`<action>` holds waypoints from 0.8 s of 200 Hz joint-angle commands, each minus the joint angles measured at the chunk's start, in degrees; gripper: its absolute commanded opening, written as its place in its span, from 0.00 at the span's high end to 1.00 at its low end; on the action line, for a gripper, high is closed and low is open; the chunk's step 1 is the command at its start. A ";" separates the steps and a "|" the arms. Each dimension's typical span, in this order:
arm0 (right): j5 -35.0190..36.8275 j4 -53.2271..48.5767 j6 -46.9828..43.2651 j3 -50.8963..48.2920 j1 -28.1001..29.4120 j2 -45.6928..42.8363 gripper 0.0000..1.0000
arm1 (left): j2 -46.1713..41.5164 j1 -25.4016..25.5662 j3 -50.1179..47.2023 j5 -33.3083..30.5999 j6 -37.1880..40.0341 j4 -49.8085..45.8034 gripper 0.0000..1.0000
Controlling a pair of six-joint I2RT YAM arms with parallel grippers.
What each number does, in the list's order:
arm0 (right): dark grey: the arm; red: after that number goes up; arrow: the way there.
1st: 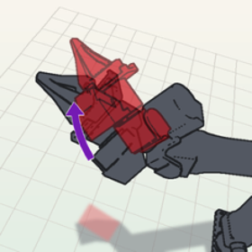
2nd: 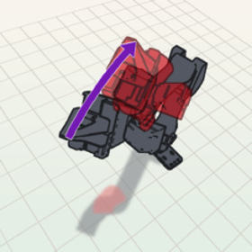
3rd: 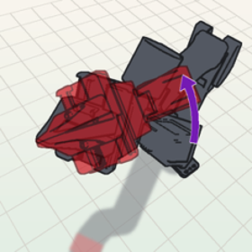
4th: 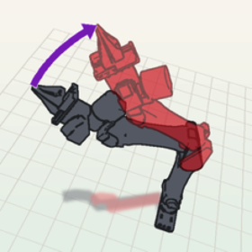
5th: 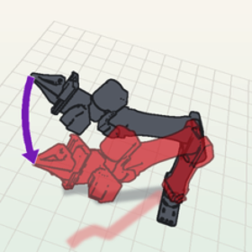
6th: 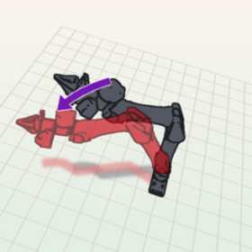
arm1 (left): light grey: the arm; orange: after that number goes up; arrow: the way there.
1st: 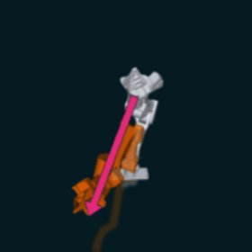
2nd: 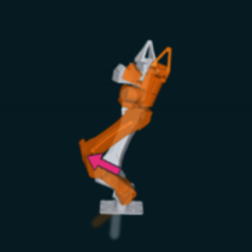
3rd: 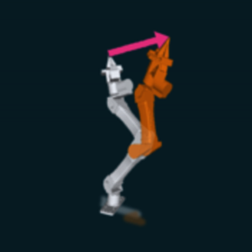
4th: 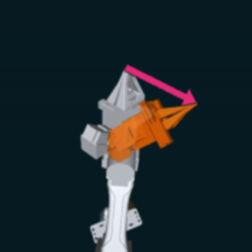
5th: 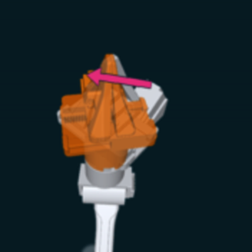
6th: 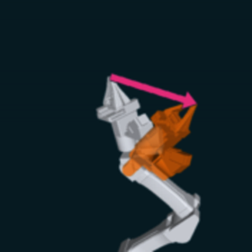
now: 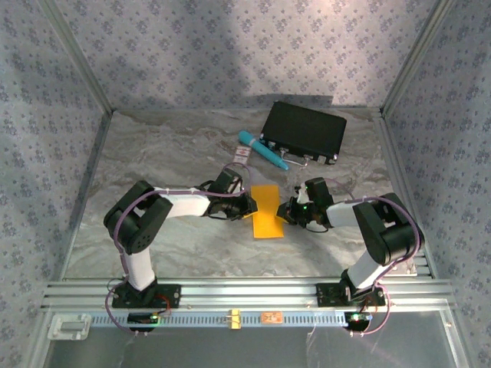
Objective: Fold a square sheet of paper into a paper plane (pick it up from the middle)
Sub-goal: Third fold the triangle at the center of the table.
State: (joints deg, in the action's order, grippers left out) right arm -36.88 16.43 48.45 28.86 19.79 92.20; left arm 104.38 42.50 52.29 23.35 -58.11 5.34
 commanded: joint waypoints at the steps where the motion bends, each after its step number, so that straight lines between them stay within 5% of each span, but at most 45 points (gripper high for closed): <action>1: 3.22 -3.32 -0.14 -2.23 0.12 -0.51 0.88 | -0.87 0.13 -1.02 -0.13 -0.25 0.47 0.87; 42: 4.46 -4.99 -3.49 -2.52 0.24 -8.56 0.73 | -2.98 -1.22 -1.53 1.06 -0.60 -0.10 0.96; 73: 14.82 -17.10 -11.93 -1.39 3.46 -21.91 0.41 | -4.83 -2.27 -1.07 2.93 -0.87 -2.29 0.97; 122: 31.48 -18.44 -29.92 -4.28 17.01 -37.43 0.37 | -7.06 -3.71 -1.05 5.64 -1.66 -3.84 0.97; 160: 43.60 -14.24 -45.60 -5.79 32.50 -36.19 0.33 | -7.37 -4.03 -0.61 5.43 -0.93 -5.43 0.97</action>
State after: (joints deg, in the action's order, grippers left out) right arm -4.08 0.78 16.64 23.62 45.74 54.02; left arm 98.80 38.96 51.18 27.53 -59.07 1.89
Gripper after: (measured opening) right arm 0.679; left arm 0.052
